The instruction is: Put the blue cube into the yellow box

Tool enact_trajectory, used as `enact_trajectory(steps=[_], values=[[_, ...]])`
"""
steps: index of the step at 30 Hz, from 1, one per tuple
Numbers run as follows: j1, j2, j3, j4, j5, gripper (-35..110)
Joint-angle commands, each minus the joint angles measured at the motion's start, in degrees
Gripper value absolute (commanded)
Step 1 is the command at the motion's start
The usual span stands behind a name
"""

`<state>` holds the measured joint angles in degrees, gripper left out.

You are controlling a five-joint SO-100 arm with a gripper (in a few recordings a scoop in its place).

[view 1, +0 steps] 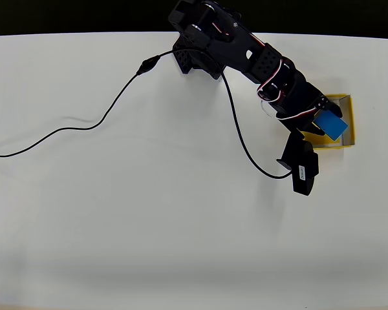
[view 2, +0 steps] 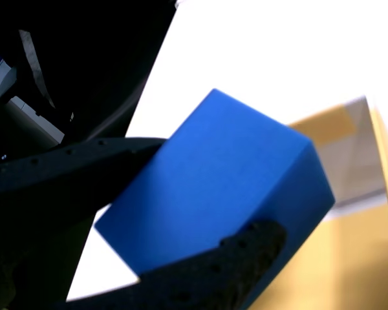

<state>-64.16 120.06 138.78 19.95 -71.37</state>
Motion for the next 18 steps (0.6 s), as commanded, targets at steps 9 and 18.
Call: enact_trajectory(steps=[9, 18], values=[[0.4, 1.3, 3.0, -7.5, 1.6, 35], [2.3, 4.7, 1.1, -10.5, -2.1, 27]])
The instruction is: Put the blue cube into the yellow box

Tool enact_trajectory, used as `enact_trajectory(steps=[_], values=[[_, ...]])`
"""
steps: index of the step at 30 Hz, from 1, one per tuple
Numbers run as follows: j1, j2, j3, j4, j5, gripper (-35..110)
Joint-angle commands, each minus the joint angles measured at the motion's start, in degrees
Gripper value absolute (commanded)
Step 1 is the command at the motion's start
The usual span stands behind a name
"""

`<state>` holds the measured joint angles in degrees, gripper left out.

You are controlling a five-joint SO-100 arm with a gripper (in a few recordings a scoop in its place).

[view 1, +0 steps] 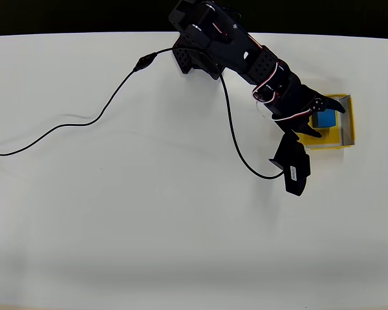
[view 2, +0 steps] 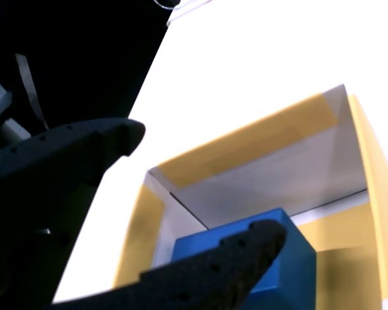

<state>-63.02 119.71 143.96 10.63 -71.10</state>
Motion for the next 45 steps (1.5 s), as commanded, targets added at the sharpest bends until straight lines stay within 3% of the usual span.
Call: enact_trajectory(steps=[1, 12, 25, 36, 45], values=[[2.2, 6.1, -5.4, -0.1, -3.3, 23], [25.0, 15.7, -8.6, 3.3, -13.9, 13], [47.0, 41.0, 19.0, 5.8, -20.7, 9], [50.5, 65.4, 36.2, 27.9, -22.9, 6], [53.5, 71.8, 36.2, 53.0, -25.0, 5]])
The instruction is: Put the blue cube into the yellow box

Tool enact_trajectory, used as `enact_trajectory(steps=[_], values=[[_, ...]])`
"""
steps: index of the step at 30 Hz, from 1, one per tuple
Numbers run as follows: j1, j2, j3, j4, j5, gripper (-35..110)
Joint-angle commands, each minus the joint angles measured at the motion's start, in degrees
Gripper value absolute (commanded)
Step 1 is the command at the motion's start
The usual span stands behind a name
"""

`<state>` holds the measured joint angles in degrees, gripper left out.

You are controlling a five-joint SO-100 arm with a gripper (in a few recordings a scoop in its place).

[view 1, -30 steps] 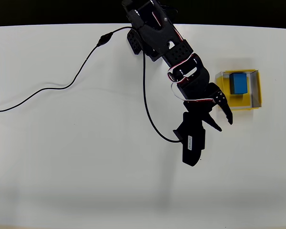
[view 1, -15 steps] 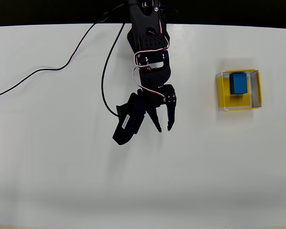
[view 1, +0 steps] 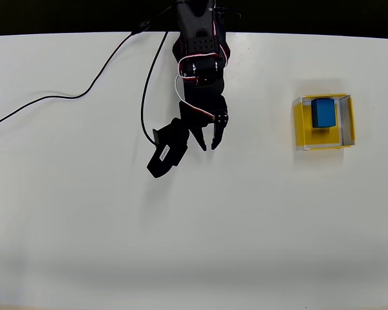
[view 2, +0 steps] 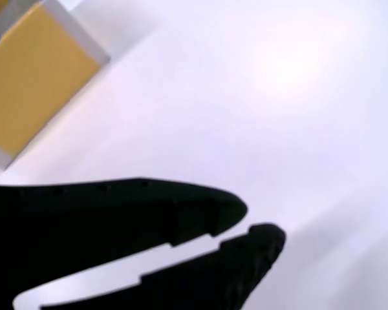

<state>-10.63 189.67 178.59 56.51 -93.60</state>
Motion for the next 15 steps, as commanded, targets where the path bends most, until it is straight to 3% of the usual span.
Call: enact_trajectory(steps=[1, 6, 9, 15], values=[[1.6, 1.8, 1.6, 9.2, -2.1, 4], [3.6, 1.9, 1.6, 20.7, -4.4, 3], [4.4, 1.9, 1.6, 21.4, 1.4, 3], [5.0, 1.9, 1.6, 21.3, 2.1, 4]])
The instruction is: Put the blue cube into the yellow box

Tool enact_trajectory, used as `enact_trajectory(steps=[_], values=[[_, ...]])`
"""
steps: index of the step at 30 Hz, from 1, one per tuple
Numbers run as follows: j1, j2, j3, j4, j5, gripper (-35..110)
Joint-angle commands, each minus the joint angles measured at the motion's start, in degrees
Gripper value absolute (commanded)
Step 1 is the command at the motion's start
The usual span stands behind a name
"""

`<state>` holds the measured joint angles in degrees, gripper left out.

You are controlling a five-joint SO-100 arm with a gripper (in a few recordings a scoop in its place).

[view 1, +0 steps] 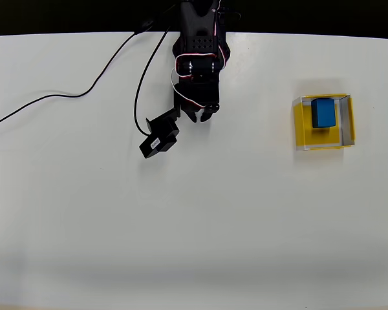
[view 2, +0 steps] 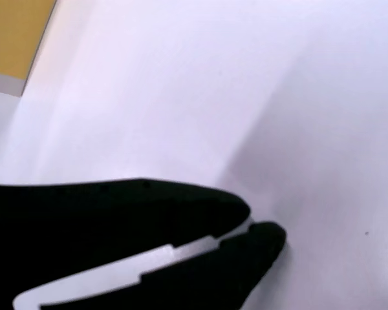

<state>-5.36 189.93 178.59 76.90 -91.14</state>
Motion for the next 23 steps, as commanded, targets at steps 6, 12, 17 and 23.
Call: enact_trajectory(steps=[6, 12, 17, 23], values=[[-1.4, 1.5, 1.6, 0.8, -0.4, 4], [-1.4, 1.5, 1.6, 0.8, -0.4, 4], [-1.4, 1.5, 1.6, 0.8, -0.4, 4], [-1.4, 1.5, 1.6, 0.8, -0.4, 4]])
